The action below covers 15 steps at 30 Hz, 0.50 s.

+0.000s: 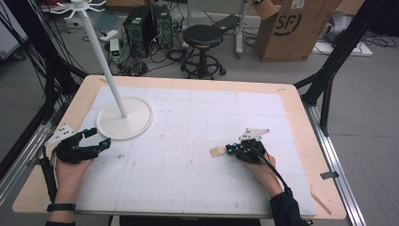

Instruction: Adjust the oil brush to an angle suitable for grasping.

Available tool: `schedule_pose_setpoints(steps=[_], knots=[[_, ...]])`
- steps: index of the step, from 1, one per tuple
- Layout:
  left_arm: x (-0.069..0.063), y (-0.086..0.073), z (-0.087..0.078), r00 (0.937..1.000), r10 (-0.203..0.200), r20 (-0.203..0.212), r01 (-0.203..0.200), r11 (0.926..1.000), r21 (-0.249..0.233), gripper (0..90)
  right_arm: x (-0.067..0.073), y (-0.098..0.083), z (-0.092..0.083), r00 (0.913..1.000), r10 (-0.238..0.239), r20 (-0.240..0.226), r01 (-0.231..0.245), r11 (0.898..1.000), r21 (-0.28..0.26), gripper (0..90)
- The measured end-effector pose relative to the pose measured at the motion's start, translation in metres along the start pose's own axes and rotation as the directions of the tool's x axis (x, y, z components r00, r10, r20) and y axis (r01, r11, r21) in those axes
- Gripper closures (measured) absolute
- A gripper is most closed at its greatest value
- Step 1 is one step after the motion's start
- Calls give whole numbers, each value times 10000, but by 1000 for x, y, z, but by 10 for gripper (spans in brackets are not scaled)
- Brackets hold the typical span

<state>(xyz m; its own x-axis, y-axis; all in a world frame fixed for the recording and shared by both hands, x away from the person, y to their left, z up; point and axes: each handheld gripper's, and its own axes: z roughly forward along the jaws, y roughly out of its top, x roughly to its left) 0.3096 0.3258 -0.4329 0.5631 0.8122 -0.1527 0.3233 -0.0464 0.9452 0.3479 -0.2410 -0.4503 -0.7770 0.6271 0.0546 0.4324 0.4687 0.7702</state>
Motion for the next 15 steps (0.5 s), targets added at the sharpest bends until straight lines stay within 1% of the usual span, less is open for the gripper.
schedule_pose_setpoints(steps=[2, 6, 7, 10, 11, 12, 13, 15], knots=[[0, 0, 0, 10000, -9, 19, 9, 10000, 8, 188, -2, 2, 2, 10000, -2, 1, 2, 10000, -24, 900], [0, 0, 0, 10000, -15, 23, 15, 10000, 11, 188, -3, 3, 0, 10000, 25, -14, -25, 9998, -185, 899], [0, 0, 0, 10000, -14, 29, 14, 10000, 33, 188, -5, 3, -5, 9999, 118, -76, -122, 9986, -510, 896], [0, 0, 0, 10000, -7, 34, 7, 10000, 49, 188, -9, 6, -17, 9998, 95, -164, -111, 9949, -1005, 857], [0, 0, -1, 10000, -1, 38, 1, 10000, 48, 188, -11, 7, -20, 9995, 116, -293, -149, 9934, -1140, 839], [0, 0, -1, 10000, 1, 36, -2, 10000, 56, 188, -14, 8, -24, 9993, 89, -375, -135, 9921, -1251, 813], [0, 0, -1, 10000, 1, 36, -2, 10000, 56, 188, -14, 8, -24, 9993, 89, -375, -135, 9921, -1251, 813], [0, 0, -1, 10000, -12, 43, 12, 10000, 54, 188, -18, 10, -30, 9991, 50, -418, -107, 9904, -1381, 770]])
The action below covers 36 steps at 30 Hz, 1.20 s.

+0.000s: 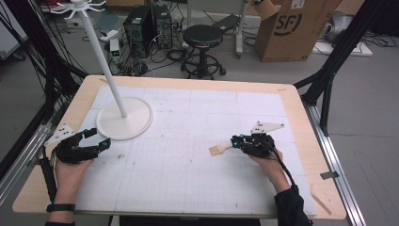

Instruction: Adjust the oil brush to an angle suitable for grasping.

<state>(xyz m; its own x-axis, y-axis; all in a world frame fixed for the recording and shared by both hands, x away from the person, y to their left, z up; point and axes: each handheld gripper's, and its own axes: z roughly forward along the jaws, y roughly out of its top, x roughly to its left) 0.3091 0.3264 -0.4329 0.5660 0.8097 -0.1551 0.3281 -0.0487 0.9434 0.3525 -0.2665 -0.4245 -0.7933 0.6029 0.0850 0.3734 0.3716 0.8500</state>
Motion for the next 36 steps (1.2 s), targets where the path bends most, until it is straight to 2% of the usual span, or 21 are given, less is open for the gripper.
schedule_pose_setpoints(steps=[1, 3, 4, 6, 7, 11, 16, 18, 19, 26, 30, 35, 36], knots=[[0, 0, 0, 10000, -5, 4, 5, 10000, 10, 188, -2, 1, -3, 10000, -35, 34, 35, 10000, -55, 744], [0, 0, 0, 10000, -2, 6, 2, 10000, 9, 188, -7, 5, -10, 9998, -181, 30, 181, 9998, -94, 600], [0, 0, 1, 10000, -13, 29, 13, 10000, 10, 188, -7, 5, -10, 9998, -181, 30, 181, 9998, -94, 600], [0, 0, 1, 10000, 21, 46, -21, 10000, 62, 188, -11, 8, -13, 9995, -280, 155, 282, 9995, -156, 516], [0, 0, 1, 10000, 5, 52, -5, 10000, 75, 188, -14, 9, -15, 9981, -493, 373, 502, 9985, -231, 388], [0, -1, 1, 10000, 12, 67, -13, 9999, 105, 188, -20, 11, -16, 9965, -701, 450, 706, 9975, -94, 326], [0, -1, 2, 10000, 21, 83, -22, 9999, 103, 188, -26, 10, -10, 9970, -773, -49, 774, 9965, 309, 290], [0, -1, 1, 10000, 25, 80, -26, 9999, 105, 188, -27, 9, -8, 9970, -772, -48, 773, 9962, 413, 289], [0, -1, 2, 10000, 16, 81, -17, 10000, 92, 188, -28, 8, -4, 9962, -840, -231, 853, 9944, 620, 289], [0, -1, 2, 10000, 39, 92, -40, 9999, 124, 188, -30, 5, 7, 9933, -1086, -408, 1127, 9866, 1183, 291], [0, -1, 2, 10000, 47, 87, -48, 9999, 131, 188, -32, 3, 10, 9930, -1067, -499, 1126, 9843, 1361, 306], [0, -1, 2, 10000, 46, 86, -47, 9999, 150, 188, -33, -1, 16, 9900, -1292, -562, 1371, 9756, 1714, 349], [0, -1, 2, 10000, 45, 84, -46, 9999, 150, 188, -32, -2, 19, 9895, -1303, -622, 1399, 9718, 1897, 397]])
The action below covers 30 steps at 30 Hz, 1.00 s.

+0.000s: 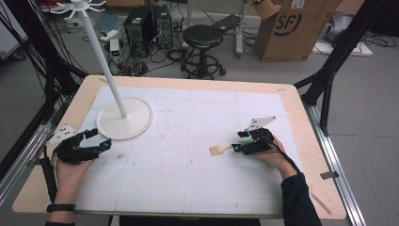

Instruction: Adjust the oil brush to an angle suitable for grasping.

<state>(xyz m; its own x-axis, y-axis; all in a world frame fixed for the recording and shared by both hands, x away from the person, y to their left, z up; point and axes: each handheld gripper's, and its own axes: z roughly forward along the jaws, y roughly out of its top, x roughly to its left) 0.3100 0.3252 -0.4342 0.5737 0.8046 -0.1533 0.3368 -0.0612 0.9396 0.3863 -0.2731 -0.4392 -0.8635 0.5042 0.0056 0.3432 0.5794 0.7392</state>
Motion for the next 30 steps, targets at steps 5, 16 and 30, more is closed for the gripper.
schedule_pose_setpoints(steps=[5, 16, 30], knots=[[0, 0, 0, 10000, -14, -7, 14, 10000, 10, 188, 1, -2, 5, 9994, -293, -205, 299, 9991, 315, 487], [-1, 0, -1, 10000, 23, 46, -23, 10000, 40, 187, 6, -1, 3, 9939, -921, -605, 945, 9948, 374, 739], [0, 0, -2, 10000, -12, 36, 12, 10000, -23, 188, 11, 3, 4, 9867, -1173, -1121, 1214, 9922, 297, 833]])
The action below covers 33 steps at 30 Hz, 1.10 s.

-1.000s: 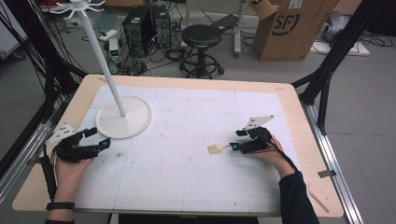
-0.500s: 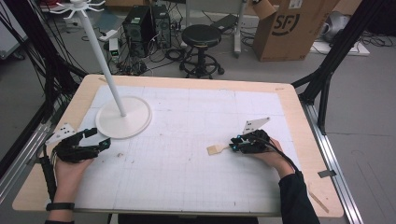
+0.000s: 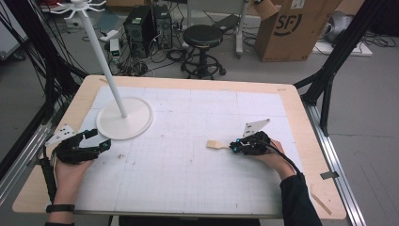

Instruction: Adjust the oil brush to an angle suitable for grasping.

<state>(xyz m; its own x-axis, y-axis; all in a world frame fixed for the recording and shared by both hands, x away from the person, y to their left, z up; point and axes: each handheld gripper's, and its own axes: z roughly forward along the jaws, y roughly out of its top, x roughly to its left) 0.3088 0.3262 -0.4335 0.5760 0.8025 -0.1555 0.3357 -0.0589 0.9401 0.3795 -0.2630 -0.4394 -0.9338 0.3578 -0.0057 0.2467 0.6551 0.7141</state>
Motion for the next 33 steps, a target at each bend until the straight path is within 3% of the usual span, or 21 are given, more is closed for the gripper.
schedule_pose_setpoints(steps=[7, 12, 18, 22, 28, 33], knots=[[0, 0, 0, 10000, 5, 3, -5, 10000, -19, 188, 2, 4, -2, 10000, 14, -37, -14, 9998, -195, 835], [0, 1, 0, 10000, -7, 14, 7, 10000, -69, 188, 9, 14, 1, 9992, -387, -94, 386, 9991, -146, 835], [-1, 1, 0, 10000, 6, 65, -5, 9999, -128, 188, 21, 41, 9, 9935, -1044, -460, 1034, 9943, -241, 835], [-1, 2, -1, 9999, -34, 115, 37, 9998, -218, 188, 32, 65, 23, 9838, -1581, -849, 1560, 9873, -308, 834], [0, 4, -3, 9999, -40, 113, 43, 9995, -326, 187, 46, 95, 48, 9716, -1956, -1329, 1917, 9806, -421, 833], [0, 5, -5, 9999, -45, 156, 52, 9990, -446, 188, 66, 127, 85, 9493, -2495, -1912, 2455, 9684, -451, 833]])
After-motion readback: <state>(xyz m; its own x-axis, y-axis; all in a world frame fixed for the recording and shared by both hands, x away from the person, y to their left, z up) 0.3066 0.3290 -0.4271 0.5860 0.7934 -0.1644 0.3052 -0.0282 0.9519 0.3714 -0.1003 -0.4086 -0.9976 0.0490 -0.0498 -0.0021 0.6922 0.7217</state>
